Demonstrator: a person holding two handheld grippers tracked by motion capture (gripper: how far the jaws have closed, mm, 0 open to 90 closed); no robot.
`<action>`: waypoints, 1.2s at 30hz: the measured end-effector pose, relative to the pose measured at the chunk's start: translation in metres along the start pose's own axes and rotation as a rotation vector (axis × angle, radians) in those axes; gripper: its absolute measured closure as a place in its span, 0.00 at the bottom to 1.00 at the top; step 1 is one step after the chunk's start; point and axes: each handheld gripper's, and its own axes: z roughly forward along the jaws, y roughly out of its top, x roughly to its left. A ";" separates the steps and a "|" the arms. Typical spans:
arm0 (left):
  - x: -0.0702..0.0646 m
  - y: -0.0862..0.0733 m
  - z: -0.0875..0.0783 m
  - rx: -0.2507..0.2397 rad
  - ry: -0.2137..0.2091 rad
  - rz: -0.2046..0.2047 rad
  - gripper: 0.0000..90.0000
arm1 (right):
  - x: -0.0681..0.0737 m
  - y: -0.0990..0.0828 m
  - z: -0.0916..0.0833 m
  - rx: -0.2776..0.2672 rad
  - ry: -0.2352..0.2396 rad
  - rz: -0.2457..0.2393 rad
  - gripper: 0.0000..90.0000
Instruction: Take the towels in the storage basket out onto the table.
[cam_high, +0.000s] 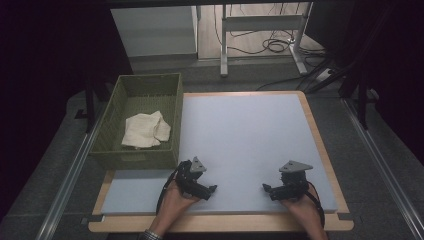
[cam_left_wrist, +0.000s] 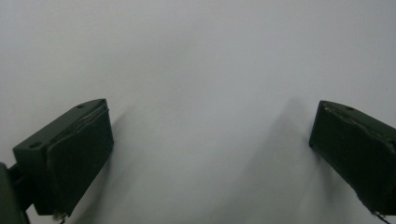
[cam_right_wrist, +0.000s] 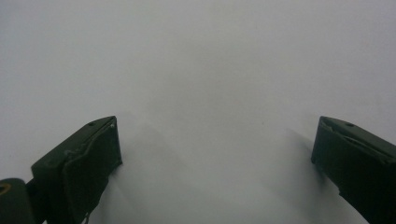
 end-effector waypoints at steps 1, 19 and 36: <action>0.000 0.000 0.000 0.000 0.000 -0.001 0.00 | 0.000 0.000 0.000 0.000 0.000 0.000 0.01; -0.002 0.007 -0.002 -0.004 -0.014 0.022 0.03 | 0.000 0.000 0.000 -0.002 -0.001 -0.001 0.01; -0.010 0.040 -0.004 0.000 -0.082 0.040 0.01 | 0.000 0.000 0.000 -0.003 -0.001 -0.002 0.01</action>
